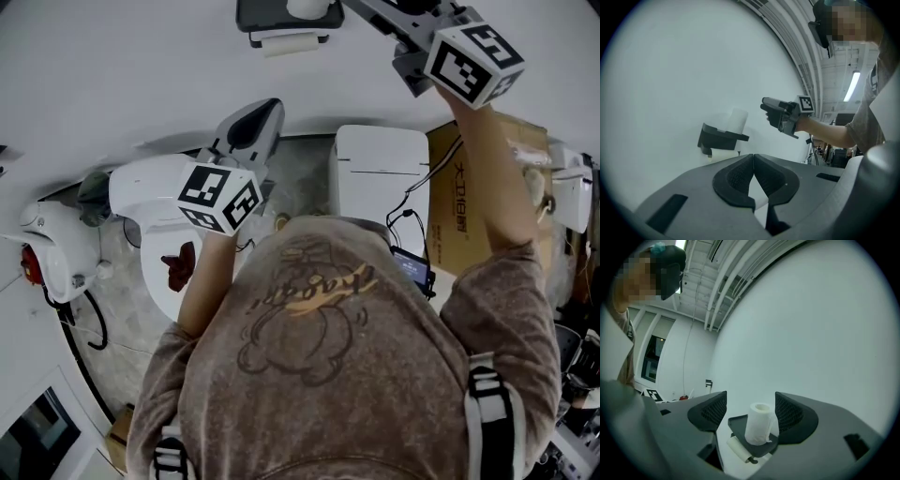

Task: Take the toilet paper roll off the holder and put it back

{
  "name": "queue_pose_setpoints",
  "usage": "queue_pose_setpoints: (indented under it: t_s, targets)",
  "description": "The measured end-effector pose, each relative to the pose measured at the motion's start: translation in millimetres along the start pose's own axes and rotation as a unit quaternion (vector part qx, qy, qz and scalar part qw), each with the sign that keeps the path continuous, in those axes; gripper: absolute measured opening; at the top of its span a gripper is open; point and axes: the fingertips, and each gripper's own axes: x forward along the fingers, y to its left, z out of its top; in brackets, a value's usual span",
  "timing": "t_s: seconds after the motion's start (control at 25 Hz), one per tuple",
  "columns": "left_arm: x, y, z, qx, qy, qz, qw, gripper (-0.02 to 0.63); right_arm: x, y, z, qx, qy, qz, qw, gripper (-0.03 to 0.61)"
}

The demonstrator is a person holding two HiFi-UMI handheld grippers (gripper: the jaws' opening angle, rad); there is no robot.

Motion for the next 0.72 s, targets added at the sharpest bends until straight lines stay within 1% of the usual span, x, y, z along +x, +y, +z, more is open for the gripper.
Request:
queue_pose_setpoints:
  t_s: [0.16,0.28,0.52,0.72]
  targets:
    - [3,-3,1,0.000,-0.002,-0.008,1.0000,0.020,-23,26,-18,-0.012,0.030,0.028,0.999,0.281]
    - [3,-8,0,-0.001,-0.002,-0.014,0.9999,0.020,-42,44,-36,-0.013,0.048,0.029,0.998,0.266]
    - [4,-16,-5,-0.005,0.001,-0.018,0.9998,0.020,-78,56,-66,0.032,0.043,-0.008,0.999,0.157]
    - [4,-20,-10,-0.007,0.002,-0.017,0.9998,0.020,-110,62,-101,0.065,0.057,-0.054,0.995,0.137]
